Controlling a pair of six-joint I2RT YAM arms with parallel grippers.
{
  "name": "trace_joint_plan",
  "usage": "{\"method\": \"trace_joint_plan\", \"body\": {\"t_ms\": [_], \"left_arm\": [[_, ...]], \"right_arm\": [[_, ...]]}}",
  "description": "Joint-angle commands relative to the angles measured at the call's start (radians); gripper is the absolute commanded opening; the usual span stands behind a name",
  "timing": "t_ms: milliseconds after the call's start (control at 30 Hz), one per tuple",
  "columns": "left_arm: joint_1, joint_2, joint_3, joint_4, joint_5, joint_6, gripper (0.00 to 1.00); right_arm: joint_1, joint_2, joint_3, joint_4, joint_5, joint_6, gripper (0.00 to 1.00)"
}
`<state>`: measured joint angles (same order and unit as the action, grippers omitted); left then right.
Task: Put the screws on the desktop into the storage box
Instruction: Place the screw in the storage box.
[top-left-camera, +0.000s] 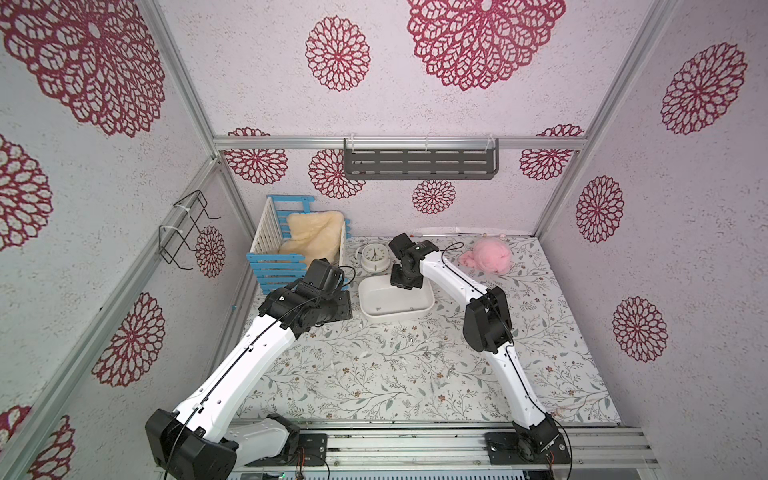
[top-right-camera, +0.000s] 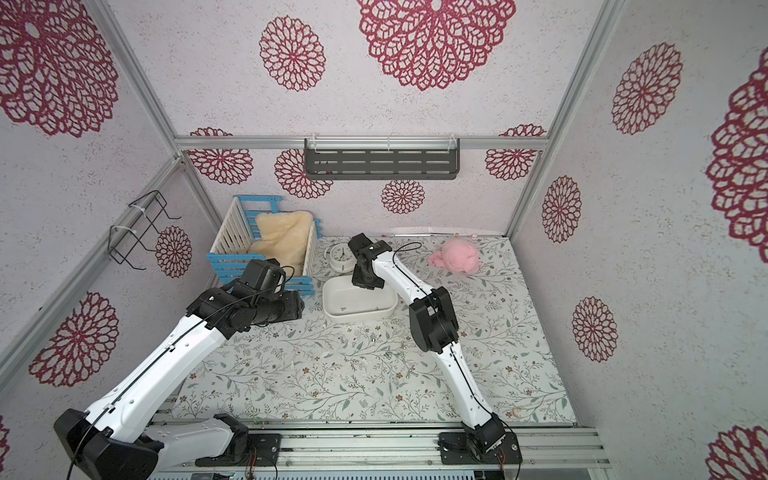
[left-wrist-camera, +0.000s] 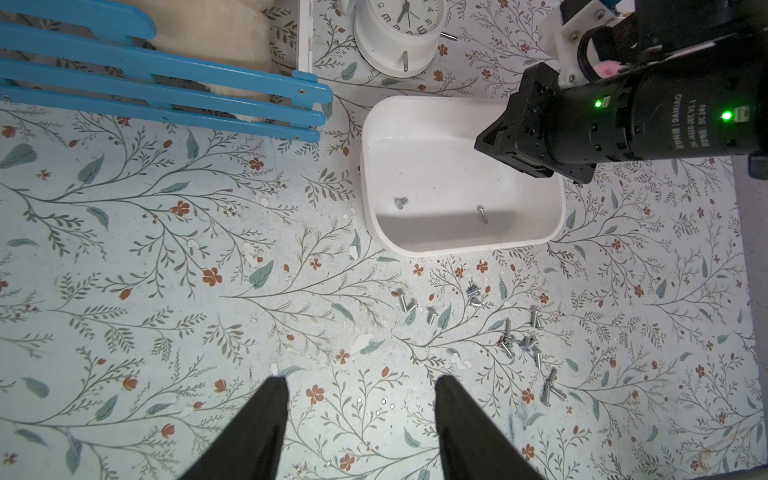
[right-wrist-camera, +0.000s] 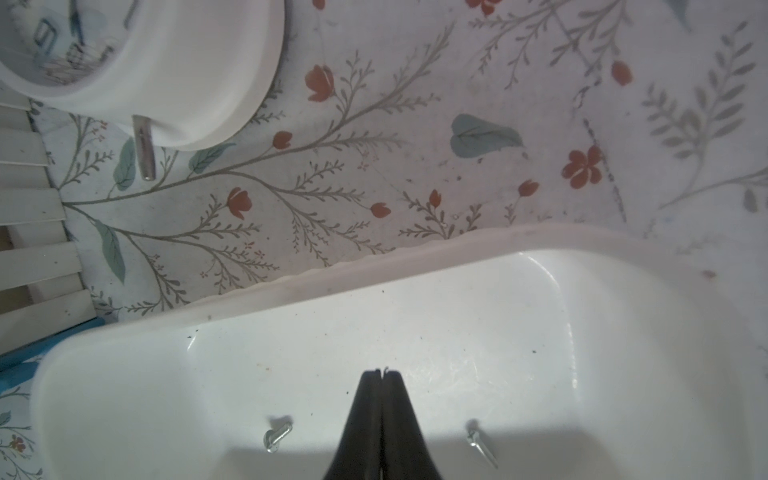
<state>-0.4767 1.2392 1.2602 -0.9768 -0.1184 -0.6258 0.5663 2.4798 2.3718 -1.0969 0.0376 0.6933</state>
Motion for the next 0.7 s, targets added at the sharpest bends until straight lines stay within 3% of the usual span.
{"method": "trace_joint_plan", "body": {"t_ms": [0, 167, 400, 667], "left_arm": [[0.009, -0.007, -0.011, 0.015, 0.004, 0.001, 0.62], [0.005, 0.029, -0.026, 0.020, 0.078, -0.005, 0.63], [-0.073, 0.095, -0.061, 0.067, 0.096, -0.031, 0.63], [-0.125, 0.181, -0.101, 0.154, 0.078, -0.089, 0.61]], "right_arm": [[0.012, -0.083, 0.032, -0.024, 0.035, -0.006, 0.12], [0.043, -0.180, 0.027, -0.046, 0.088, -0.024, 0.25], [0.086, -0.362, -0.070, -0.061, 0.223, -0.046, 0.29], [0.079, -0.702, -0.519, 0.088, 0.247, -0.022, 0.31]]}}
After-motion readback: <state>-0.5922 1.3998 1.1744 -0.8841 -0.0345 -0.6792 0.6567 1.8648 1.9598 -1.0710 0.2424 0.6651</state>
